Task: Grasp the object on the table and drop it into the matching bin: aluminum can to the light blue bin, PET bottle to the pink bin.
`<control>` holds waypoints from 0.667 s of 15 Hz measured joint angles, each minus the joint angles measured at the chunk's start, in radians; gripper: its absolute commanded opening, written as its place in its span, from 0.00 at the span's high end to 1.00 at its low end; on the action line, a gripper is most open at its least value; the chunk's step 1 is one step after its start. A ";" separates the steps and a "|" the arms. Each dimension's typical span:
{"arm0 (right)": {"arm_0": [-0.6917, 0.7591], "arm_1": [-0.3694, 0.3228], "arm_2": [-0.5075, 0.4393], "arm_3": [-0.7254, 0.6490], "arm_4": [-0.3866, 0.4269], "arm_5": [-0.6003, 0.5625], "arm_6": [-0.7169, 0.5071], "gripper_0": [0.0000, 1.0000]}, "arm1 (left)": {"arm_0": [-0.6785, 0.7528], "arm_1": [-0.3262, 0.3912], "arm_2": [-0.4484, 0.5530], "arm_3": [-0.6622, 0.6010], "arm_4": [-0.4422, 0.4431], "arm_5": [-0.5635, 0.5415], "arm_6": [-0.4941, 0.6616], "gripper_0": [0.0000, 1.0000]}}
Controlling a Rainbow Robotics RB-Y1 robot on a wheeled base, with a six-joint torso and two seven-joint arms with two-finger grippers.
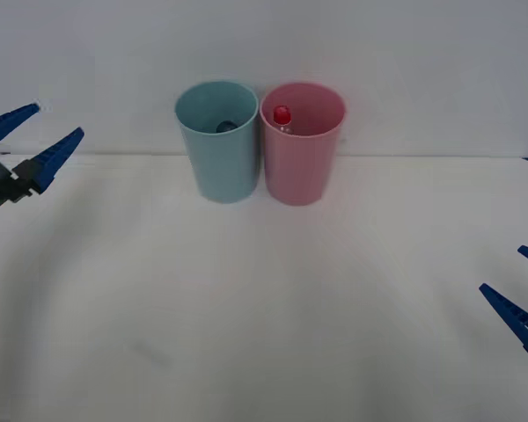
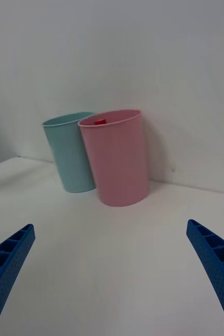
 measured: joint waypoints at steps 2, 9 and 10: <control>0.000 0.000 0.000 0.000 0.000 0.000 0.000 0.00 | 0.054 0.000 0.084 -0.004 -0.049 -0.107 0.001 0.00; 0.000 0.000 0.000 0.000 0.000 0.000 0.000 0.00 | 0.342 0.000 0.215 -0.177 -0.016 -0.305 -0.011 0.00; 0.000 0.000 0.000 0.000 0.000 0.000 0.000 0.00 | 0.379 0.000 0.227 -0.192 -0.008 -0.322 -0.017 0.00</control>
